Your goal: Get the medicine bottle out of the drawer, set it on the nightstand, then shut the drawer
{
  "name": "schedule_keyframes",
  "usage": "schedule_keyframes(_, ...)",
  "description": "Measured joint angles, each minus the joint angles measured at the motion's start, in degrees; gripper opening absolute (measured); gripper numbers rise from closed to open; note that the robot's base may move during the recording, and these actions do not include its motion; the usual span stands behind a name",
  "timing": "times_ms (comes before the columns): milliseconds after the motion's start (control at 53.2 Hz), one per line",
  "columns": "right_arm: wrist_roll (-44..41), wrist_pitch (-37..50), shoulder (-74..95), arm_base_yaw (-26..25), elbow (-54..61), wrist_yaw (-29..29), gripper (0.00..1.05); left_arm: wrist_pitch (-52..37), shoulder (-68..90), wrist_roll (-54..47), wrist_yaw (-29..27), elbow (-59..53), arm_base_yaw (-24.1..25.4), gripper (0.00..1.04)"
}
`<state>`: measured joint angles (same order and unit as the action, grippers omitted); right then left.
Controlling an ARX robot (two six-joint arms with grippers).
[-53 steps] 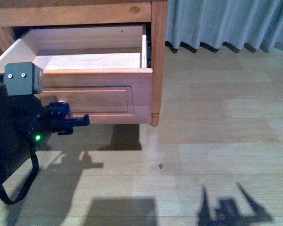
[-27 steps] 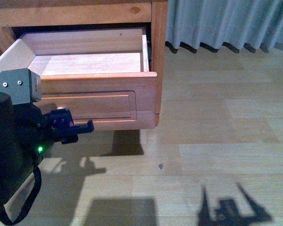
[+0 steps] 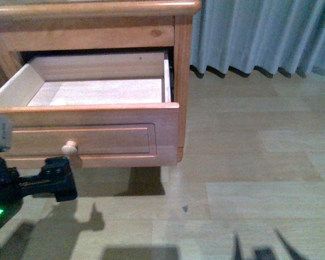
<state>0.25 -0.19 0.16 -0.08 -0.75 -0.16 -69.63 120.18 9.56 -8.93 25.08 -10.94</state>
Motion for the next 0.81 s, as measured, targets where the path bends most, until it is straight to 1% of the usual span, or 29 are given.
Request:
schedule_keyframes(75,0.0,0.0,0.0,0.0,0.0,0.0,0.98,3.0,-5.0,-1.2,1.0,-1.9,1.6,0.98)
schedule_keyframes(188,0.0,0.0,0.0,0.0,0.0,0.0,0.98,11.2,-15.2,-2.7,4.7,-4.8,4.2,0.98)
schedule_keyframes(244,0.0,0.0,0.0,0.0,0.0,0.0,0.98,16.4,-21.3,-3.0,7.0,-5.8,5.4,0.98)
schedule_keyframes(507,0.0,0.0,0.0,0.0,0.0,0.0,0.98,46.8,-58.2,-2.9,19.5,-4.8,8.8,0.98)
schedule_keyframes(526,0.0,0.0,0.0,0.0,0.0,0.0,0.98,47.5,-59.6,-3.0,19.3,-4.7,9.1,0.98)
schedule_keyframes(582,0.0,0.0,0.0,0.0,0.0,0.0,0.98,45.2,-67.8,-5.2,13.6,-5.8,10.0,0.88)
schedule_keyframes(601,0.0,0.0,0.0,0.0,0.0,0.0,0.98,45.2,-69.2,-5.6,13.0,-6.0,10.1,0.86)
schedule_keyframes(639,0.0,0.0,0.0,0.0,0.0,0.0,0.98,44.7,-74.2,-6.7,9.7,-6.9,10.6,0.79)
schedule_keyframes(658,0.0,0.0,0.0,0.0,0.0,0.0,0.98,44.6,-75.3,-6.8,9.3,-7.1,10.7,0.77)
schedule_keyframes(714,0.0,0.0,0.0,0.0,0.0,0.0,0.98,44.0,-79.8,-7.6,8.9,-8.7,10.8,0.67)
schedule_keyframes(808,0.0,0.0,0.0,0.0,0.0,0.0,0.98,44.0,-81.9,-8.3,8.9,-12.0,10.8,0.51)
